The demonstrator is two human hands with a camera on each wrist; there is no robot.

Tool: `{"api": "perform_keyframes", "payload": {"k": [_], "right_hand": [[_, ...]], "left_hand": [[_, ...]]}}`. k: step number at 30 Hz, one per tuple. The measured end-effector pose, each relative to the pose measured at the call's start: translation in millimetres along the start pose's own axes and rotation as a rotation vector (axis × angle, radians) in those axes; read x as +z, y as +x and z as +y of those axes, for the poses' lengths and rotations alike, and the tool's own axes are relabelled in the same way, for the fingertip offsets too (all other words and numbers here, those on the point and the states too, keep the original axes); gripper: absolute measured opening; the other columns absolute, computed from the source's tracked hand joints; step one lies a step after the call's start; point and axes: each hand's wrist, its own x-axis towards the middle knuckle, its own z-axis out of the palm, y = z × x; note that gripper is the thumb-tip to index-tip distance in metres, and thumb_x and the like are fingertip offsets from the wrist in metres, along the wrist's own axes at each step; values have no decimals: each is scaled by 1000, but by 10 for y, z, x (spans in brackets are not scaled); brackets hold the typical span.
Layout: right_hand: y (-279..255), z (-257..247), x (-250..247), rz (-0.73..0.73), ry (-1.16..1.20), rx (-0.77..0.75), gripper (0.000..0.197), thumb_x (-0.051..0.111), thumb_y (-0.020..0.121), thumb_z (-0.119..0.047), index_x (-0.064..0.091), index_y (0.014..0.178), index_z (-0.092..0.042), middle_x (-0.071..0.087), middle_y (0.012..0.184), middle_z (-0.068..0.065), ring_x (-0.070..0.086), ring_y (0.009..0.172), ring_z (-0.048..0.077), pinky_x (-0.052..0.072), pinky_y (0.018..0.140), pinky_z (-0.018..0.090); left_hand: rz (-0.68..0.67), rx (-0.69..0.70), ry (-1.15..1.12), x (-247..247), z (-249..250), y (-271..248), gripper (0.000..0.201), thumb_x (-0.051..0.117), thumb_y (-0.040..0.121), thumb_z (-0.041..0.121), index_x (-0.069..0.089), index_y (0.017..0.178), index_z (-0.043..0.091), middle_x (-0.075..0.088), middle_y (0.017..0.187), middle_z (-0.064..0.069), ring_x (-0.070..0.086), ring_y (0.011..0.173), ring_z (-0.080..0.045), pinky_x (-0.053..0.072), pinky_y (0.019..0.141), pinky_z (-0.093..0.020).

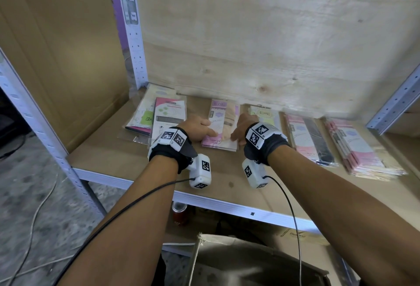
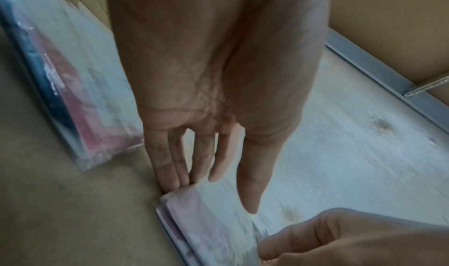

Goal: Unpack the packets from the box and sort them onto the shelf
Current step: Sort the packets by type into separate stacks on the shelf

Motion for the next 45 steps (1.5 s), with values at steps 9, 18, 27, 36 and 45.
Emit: {"api": "perform_keyframes", "payload": {"k": [9, 18, 27, 36, 45], "right_hand": [[30, -2, 3, -26, -12, -8, 31, 79, 80, -17, 53, 89, -3, 56, 131, 20, 62, 115, 31, 53, 96, 40], [-57, -122, -77, 120, 43, -189, 59, 78, 80, -25, 55, 133, -10, 59, 130, 12, 66, 108, 30, 54, 93, 38], [-251, -644, 437, -167, 447, -313, 29, 64, 87, -6, 60, 116, -10, 70, 94, 12, 68, 71, 20, 60, 64, 28], [-202, -849, 535, -218, 742, -187, 54, 72, 84, 2, 41, 128, -2, 63, 80, 15, 54, 57, 20, 52, 53, 29], [-311, -821, 352, -108, 859, -357, 20, 75, 78, 3, 67, 74, -15, 68, 73, 4, 60, 61, 15, 48, 51, 21]], "left_hand": [[-17, 33, -10, -27, -19, -15, 31, 74, 87, 22, 69, 107, -1, 69, 106, -13, 62, 98, -24, 49, 94, -40], [432, 60, -91, -570, -149, -176, 25, 73, 84, 16, 72, 108, 9, 68, 119, -10, 62, 113, -28, 50, 101, -39], [388, -229, -213, -879, -598, -298, 21, 68, 86, 16, 66, 100, 1, 71, 105, -21, 70, 97, -36, 56, 92, -49], [346, -295, -232, -967, -650, -413, 19, 67, 86, 21, 64, 95, 5, 74, 103, -16, 71, 91, -28, 56, 93, -49], [287, -216, -554, -961, -398, -666, 60, 60, 86, 64, 60, 112, 10, 68, 93, -11, 70, 82, -29, 59, 87, -48]]}}
